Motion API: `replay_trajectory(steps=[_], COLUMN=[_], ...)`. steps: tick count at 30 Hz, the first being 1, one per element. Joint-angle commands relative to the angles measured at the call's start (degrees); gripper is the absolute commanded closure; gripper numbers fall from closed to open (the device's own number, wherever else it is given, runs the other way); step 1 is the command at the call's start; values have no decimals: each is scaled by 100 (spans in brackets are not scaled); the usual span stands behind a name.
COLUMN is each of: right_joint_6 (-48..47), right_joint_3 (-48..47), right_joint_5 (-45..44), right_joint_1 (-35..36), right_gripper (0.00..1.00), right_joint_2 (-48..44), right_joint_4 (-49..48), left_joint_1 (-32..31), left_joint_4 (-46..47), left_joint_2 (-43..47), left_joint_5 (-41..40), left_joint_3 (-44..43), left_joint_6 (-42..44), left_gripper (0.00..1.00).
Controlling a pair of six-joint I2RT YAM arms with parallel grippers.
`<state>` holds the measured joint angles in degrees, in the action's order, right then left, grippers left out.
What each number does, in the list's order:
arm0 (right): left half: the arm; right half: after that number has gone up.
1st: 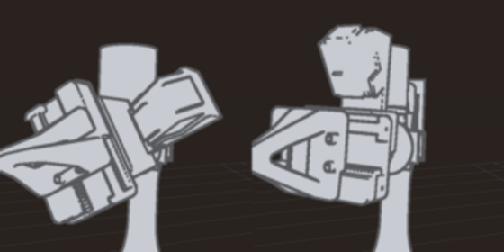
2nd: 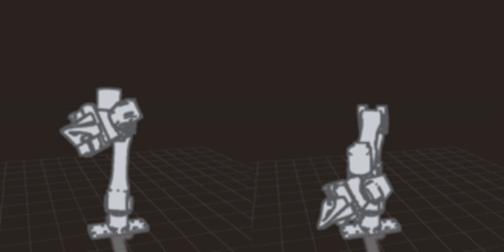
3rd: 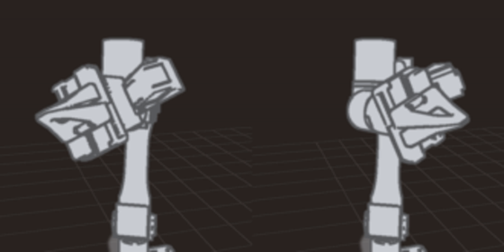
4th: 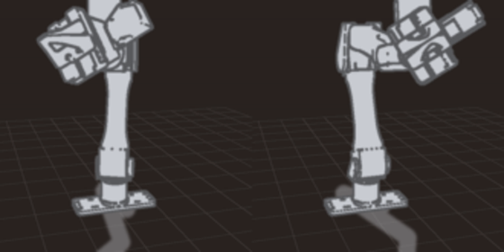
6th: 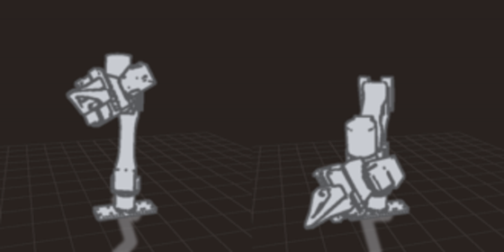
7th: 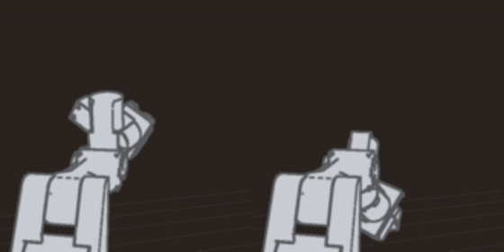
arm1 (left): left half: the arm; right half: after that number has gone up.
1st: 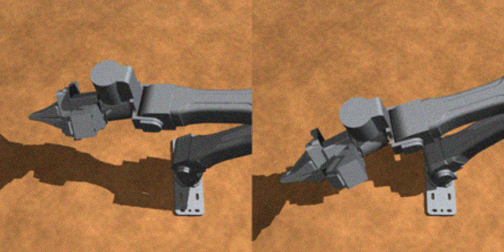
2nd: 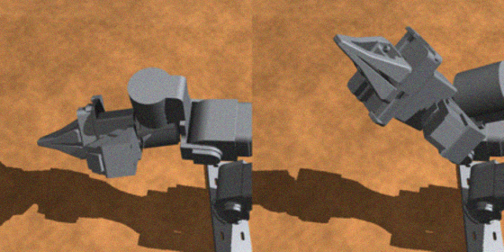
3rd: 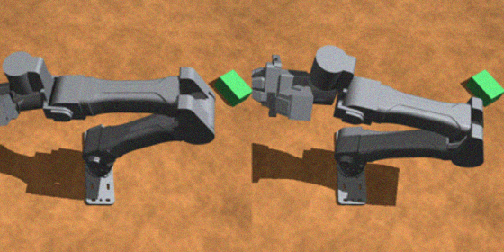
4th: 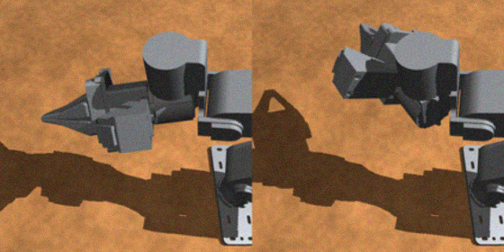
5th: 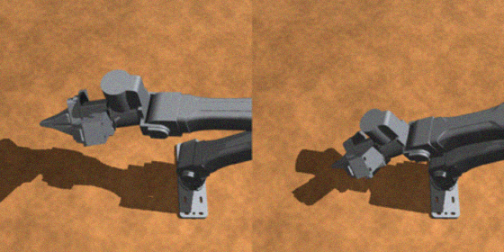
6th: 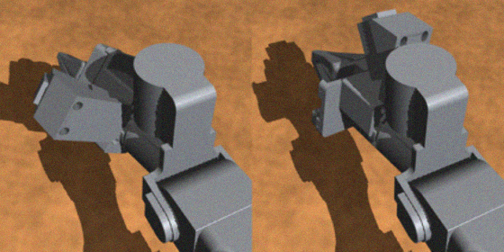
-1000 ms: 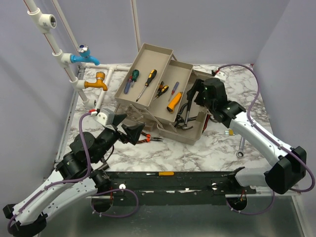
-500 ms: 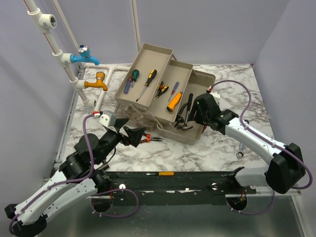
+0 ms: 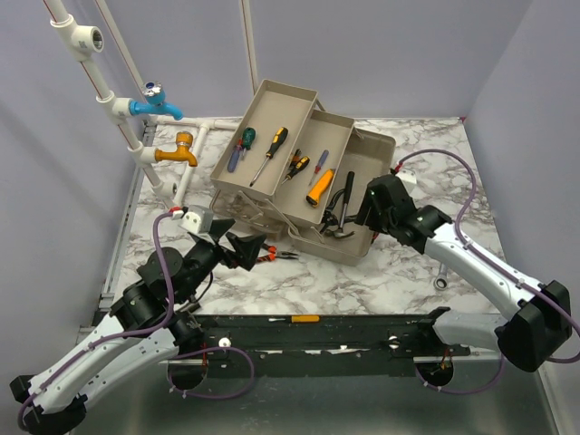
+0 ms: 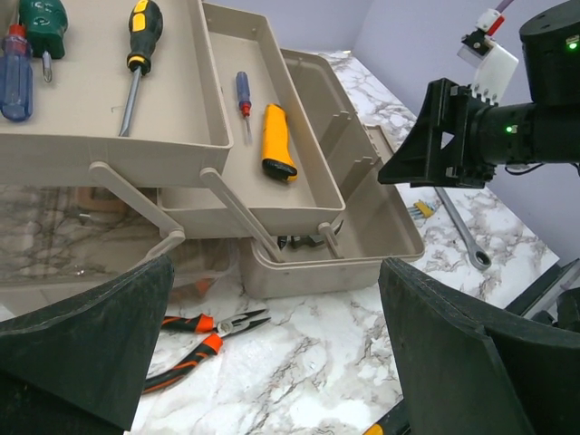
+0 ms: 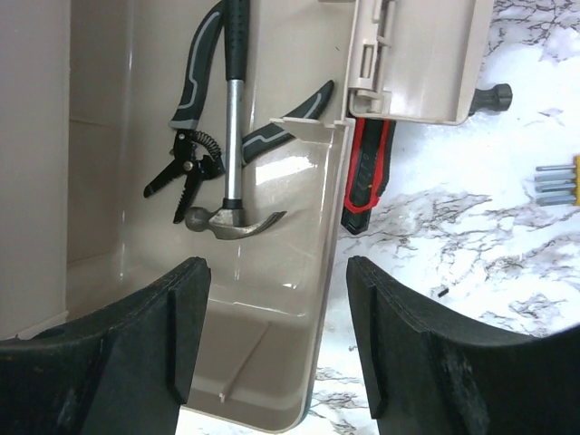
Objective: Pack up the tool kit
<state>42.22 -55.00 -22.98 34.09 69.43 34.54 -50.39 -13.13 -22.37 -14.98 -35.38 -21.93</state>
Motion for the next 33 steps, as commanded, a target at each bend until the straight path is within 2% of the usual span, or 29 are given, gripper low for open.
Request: replay_trajectory(steps=[1,6,8,11,15,17,20,27,33], right_joint_6=[166,361,400,422,415,389,286,-22,-90], right_joint_3=[302,507,540,547,542,601,689,779,753], right_joint_5=[-192,121,111,-55,-313,-305,-245,-108,-167], right_joint_1=[19,19,19,13,-99,-285,-565,-1137,-1255], right_gripper=[32,38,46,58,83,93,95,97,98], right_joint_2=[-15,350,442,493,541,516,379,169,244], right_joint_4=[183,11,-35,-45,99,131,116,80,35], left_joint_1=[-29,-23,-10,27,127,220,479,1619,2156], left_joint_4=[-30,-174,-191,-216,-234,-256,-315,-487,-613], left_joint_2=[8,-1,13,20,74,129,238,453,455], left_joint_5=[-352,-688,-654,-618,-597,-527,-294,706,1125], left_joint_3=[137,197,238,321,472,561,720,1019,1127], left_joint_6=[-110,-297,-329,-452,-662,-785,-1010,-1476,-1780], left_gripper=[1,1,1,2,1,1,1,2,2])
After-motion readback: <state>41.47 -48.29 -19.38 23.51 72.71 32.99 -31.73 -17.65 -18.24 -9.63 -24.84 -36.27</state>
